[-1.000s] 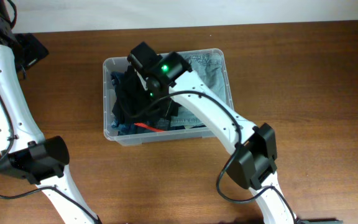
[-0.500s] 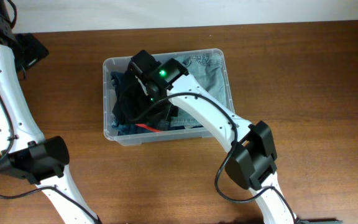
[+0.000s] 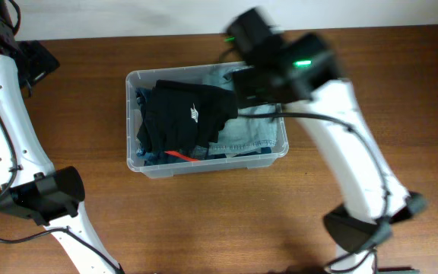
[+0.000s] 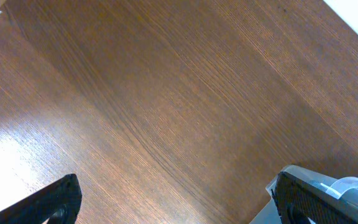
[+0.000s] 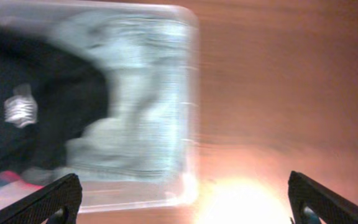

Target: Pack container

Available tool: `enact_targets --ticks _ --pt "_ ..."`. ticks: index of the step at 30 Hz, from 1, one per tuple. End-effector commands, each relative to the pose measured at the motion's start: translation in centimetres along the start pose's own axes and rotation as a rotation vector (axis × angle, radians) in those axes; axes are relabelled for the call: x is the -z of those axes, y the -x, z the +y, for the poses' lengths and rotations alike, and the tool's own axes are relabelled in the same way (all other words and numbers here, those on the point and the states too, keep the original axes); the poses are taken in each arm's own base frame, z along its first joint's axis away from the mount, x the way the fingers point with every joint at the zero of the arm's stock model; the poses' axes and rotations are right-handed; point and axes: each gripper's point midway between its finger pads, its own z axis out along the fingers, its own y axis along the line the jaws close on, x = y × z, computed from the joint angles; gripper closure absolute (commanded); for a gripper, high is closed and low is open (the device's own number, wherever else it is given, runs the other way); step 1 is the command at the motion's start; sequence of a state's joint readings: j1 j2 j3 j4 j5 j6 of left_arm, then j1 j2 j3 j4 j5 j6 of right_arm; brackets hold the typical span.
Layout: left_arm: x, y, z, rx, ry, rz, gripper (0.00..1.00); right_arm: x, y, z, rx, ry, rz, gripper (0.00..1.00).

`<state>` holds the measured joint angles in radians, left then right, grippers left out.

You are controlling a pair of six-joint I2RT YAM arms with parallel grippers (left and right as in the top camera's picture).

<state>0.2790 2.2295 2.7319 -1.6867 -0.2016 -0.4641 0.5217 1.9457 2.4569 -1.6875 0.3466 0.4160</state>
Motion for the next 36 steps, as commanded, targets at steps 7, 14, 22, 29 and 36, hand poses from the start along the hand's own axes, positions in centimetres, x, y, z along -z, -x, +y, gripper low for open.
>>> enact_targets --ticks 7,14,22,29,36 --pt "0.6 0.0 0.2 0.006 -0.001 -0.01 0.01 6.8 0.0 -8.4 -0.253 0.0 -0.153 0.01" --pt "0.6 0.0 0.2 0.006 -0.001 -0.01 0.01 10.0 -1.2 -7.8 -0.212 0.143 -0.189 0.01" --pt "0.6 0.0 0.2 0.006 -0.001 -0.01 0.01 10.2 -1.2 -7.8 -0.147 0.139 -0.196 0.02" --pt "0.6 0.0 0.2 0.006 -0.001 -0.01 0.01 10.2 -1.2 -8.0 -0.079 0.122 -0.203 0.01" --pt "0.6 0.0 0.2 0.006 -0.001 -0.01 0.01 10.0 -1.8 -10.5 -0.13 0.087 -0.197 0.01"
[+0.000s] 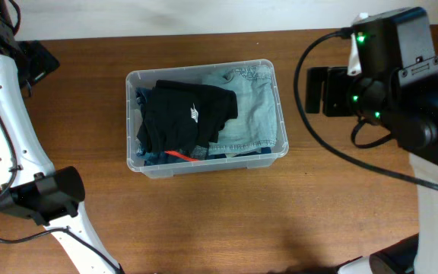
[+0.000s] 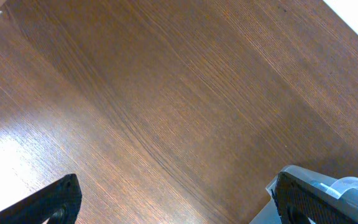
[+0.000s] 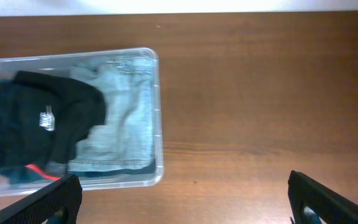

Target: Pack container

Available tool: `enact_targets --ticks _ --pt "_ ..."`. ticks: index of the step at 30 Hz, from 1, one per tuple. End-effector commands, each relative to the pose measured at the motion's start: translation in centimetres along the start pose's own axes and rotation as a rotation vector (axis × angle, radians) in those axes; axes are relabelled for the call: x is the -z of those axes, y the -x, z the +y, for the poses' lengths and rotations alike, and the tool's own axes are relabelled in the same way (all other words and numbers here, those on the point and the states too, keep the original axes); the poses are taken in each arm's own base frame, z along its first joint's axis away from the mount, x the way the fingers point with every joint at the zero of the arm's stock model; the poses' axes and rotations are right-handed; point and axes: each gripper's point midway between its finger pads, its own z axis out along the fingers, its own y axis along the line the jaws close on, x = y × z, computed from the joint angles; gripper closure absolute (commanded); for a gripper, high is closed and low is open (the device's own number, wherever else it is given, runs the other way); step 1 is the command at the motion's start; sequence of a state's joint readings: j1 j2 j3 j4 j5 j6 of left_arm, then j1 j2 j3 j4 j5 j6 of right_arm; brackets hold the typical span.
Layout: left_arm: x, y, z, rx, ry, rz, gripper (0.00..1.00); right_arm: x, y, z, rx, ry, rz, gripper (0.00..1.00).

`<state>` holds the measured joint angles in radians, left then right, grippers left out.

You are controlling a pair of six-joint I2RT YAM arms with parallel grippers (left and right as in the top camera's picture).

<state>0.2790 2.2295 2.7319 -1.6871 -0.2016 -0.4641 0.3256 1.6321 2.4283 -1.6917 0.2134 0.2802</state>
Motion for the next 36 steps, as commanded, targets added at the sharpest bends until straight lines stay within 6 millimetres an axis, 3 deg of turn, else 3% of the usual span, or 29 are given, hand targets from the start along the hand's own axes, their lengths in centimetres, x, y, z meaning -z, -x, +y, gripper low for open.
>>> enact_targets --ticks 1,6,10,14,25,30,36 --pt "0.6 0.0 0.1 0.006 -0.001 -0.01 0.01 0.6 -0.5 -2.1 -0.041 -0.021 -0.005 0.01" --pt "0.6 0.0 0.1 0.006 -0.001 -0.01 0.01 0.8 -0.6 -4.2 -0.125 -0.011 -0.098 0.01" --pt "0.6 0.0 0.2 0.007 -0.001 -0.01 0.01 0.3 -1.4 -4.3 -0.084 0.023 -0.218 0.02" --pt "0.6 0.0 0.2 0.007 -0.001 -0.01 0.01 -1.1 -4.0 -4.0 -0.051 0.068 -0.321 0.01" --pt "0.6 0.0 0.2 0.007 -0.001 -0.01 0.01 -8.1 -14.0 -5.6 -0.109 0.158 -0.605 0.01" --pt "0.6 0.0 0.2 0.007 -0.001 -0.01 0.01 -9.5 -16.4 -5.2 -0.083 0.196 -0.763 0.01" --pt "0.6 0.0 0.2 0.007 -0.001 -0.01 0.01 -10.5 -17.8 -4.8 -0.061 0.224 -0.869 0.01"
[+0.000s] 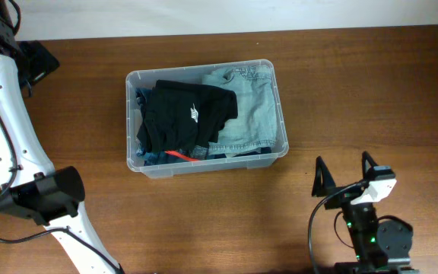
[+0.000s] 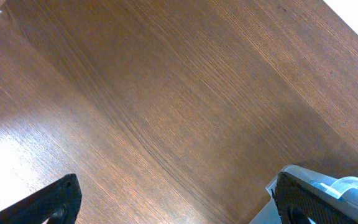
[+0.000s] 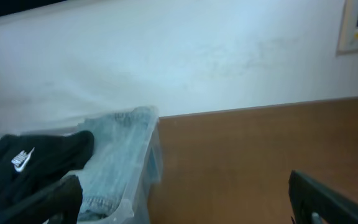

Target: Pack container

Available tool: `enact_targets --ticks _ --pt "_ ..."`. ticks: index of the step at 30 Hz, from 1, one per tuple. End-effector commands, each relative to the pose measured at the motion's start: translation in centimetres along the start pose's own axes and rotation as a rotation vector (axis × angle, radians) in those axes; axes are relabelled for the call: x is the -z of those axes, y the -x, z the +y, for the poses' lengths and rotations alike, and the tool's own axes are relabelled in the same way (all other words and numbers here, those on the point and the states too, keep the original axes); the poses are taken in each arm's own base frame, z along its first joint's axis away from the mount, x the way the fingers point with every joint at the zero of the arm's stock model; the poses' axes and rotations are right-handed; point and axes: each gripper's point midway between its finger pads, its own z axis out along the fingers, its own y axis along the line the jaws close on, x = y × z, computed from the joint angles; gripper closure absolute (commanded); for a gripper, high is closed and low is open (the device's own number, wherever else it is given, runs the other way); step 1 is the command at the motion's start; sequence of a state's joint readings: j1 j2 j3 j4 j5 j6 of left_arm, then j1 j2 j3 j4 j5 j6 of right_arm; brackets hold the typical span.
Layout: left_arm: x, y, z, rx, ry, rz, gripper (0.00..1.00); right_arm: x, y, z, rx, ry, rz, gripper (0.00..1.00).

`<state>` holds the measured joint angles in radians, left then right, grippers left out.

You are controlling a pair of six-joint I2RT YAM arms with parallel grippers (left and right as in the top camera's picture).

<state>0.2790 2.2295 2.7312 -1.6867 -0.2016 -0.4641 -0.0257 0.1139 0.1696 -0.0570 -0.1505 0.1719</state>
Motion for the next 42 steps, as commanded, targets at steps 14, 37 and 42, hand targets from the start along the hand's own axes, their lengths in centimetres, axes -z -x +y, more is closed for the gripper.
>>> enact_targets --ticks 14,37,42 --pt "0.6 0.0 0.2 0.007 -0.001 -0.011 0.0 0.0 -2.1 0.9 0.098 0.091 -0.082 0.01" --pt "0.6 0.0 0.2 0.006 -0.001 -0.01 0.01 -0.1 -5.7 -0.5 0.105 0.026 0.062 0.01" --pt "0.6 0.0 0.1 0.006 -0.001 -0.01 0.01 -0.1 -5.7 -0.5 0.105 0.026 0.062 0.01"
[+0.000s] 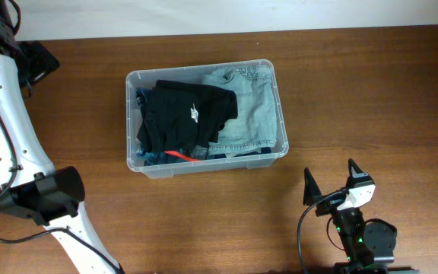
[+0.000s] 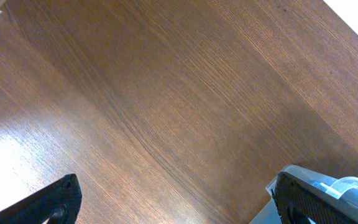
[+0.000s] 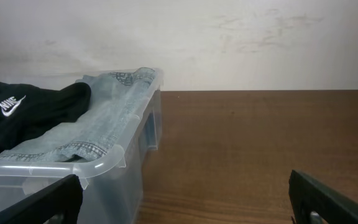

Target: Pack container

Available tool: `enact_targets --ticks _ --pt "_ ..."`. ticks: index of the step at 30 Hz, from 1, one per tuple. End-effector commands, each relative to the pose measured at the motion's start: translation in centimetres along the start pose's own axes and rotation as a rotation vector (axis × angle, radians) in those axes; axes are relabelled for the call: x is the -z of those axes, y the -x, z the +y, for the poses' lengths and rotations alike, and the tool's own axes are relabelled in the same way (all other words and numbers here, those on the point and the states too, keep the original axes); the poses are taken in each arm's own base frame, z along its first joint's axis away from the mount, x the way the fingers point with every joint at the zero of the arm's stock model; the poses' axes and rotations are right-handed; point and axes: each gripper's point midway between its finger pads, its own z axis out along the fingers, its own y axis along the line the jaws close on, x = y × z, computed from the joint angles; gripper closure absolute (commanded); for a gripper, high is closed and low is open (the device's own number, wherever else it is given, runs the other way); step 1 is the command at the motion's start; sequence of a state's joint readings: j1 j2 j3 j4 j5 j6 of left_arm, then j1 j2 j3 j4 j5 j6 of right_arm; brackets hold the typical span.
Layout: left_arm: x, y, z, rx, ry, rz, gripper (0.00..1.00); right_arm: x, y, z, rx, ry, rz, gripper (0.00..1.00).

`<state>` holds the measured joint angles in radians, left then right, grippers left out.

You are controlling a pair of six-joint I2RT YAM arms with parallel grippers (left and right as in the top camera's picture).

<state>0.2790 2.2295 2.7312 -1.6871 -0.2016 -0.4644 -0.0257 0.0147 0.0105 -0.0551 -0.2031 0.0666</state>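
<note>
A clear plastic container stands mid-table. In it a black garment with a white logo lies on top at the left, and light blue denim fills the right. Something red shows at its front wall. My right gripper is open and empty, low over the table, to the front right of the container. It faces the container's side, where the denim and the black garment rise above the rim. My left gripper is open over bare wood; the container is out of its view.
The brown wooden table runs to a white wall at the back. My left arm's white links and black joint stand along the left edge. A grey-white part fills the lower right corner of the left wrist view.
The right gripper has shifted a little left and nearer the front edge. Its view now looks level at the container's side, where before it pointed more at the wall. Clothes and left arm are unchanged.
The right gripper was first open over the container's right half. Then it was high and off to the container's right. Later it was low at the table's front right, where it remains. The clothes lay the same throughout, and the left arm stayed still.
</note>
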Motion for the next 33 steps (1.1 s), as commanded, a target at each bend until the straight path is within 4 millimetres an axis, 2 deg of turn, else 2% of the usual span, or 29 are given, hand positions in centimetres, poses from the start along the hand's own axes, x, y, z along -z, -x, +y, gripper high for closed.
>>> enact_targets --ticks 1,21,26,30,33 --pt "0.6 0.0 0.1 0.006 -0.002 -0.011 0.01 0.0 -0.2 -0.4 0.01 -0.02 0.0 0.01" --pt "0.8 -0.1 -0.1 -0.034 -0.01 -0.01 0.0 0.0 -0.2 -0.4 0.01 -0.02 0.0 0.01" --pt "3.2 -1.0 -3.0 -0.076 -0.119 -0.033 0.01 0.0 -0.2 -0.4 0.01 -0.02 0.0 0.01" --pt "6.6 -1.4 -8.0 -0.271 -0.238 -0.185 0.01 0.0 -0.2 -0.4 0.01 -0.02 0.0 0.01" --pt "8.8 -2.7 -11.6 -0.466 -0.321 -0.318 0.01 0.0 -0.2 -0.4 0.01 -0.02 0.0 0.01"
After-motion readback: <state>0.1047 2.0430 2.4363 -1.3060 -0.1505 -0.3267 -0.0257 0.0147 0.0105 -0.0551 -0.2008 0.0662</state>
